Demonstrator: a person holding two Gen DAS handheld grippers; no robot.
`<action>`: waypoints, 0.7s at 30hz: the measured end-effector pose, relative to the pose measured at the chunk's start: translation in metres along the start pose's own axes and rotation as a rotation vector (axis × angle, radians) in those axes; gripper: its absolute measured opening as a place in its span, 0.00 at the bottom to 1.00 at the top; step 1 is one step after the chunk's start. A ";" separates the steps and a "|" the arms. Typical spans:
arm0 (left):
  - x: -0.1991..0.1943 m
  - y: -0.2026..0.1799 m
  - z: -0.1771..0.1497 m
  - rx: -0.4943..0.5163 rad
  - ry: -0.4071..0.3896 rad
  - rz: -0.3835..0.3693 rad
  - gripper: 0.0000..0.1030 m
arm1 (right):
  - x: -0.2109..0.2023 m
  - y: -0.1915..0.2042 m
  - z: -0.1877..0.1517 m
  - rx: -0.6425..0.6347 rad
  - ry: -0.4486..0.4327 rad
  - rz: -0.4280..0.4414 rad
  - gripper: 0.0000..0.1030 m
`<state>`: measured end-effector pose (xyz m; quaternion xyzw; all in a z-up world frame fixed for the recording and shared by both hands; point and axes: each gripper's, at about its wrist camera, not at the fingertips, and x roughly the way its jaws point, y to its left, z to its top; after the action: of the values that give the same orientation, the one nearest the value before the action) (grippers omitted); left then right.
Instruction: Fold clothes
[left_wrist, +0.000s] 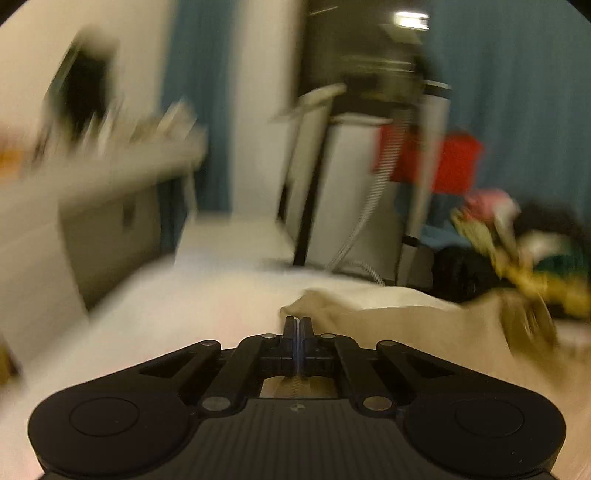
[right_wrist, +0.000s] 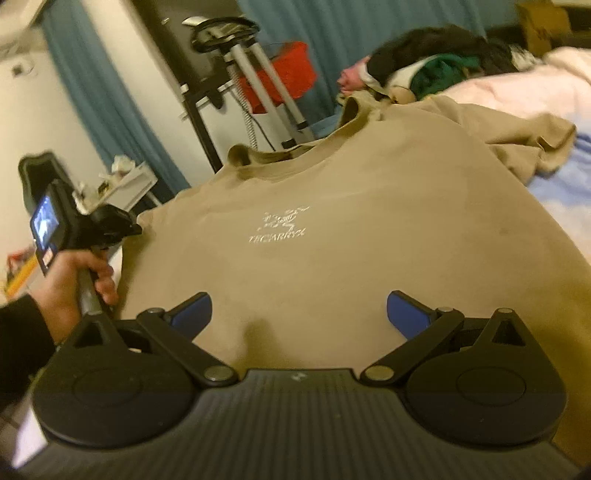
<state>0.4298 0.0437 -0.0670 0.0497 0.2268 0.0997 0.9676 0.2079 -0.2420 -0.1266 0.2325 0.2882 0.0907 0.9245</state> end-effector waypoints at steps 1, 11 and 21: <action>-0.005 -0.026 0.001 0.100 -0.025 -0.023 0.01 | -0.003 -0.002 0.001 0.012 -0.007 -0.005 1.00; -0.029 -0.230 -0.074 0.779 -0.024 -0.322 0.03 | -0.020 -0.025 0.008 0.111 -0.018 -0.054 1.00; -0.091 -0.143 -0.063 0.544 -0.048 -0.394 0.49 | -0.021 -0.028 0.006 0.125 0.005 -0.052 1.00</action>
<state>0.3460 -0.1122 -0.1040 0.2639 0.2277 -0.1545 0.9245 0.1957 -0.2748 -0.1250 0.2819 0.3015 0.0492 0.9095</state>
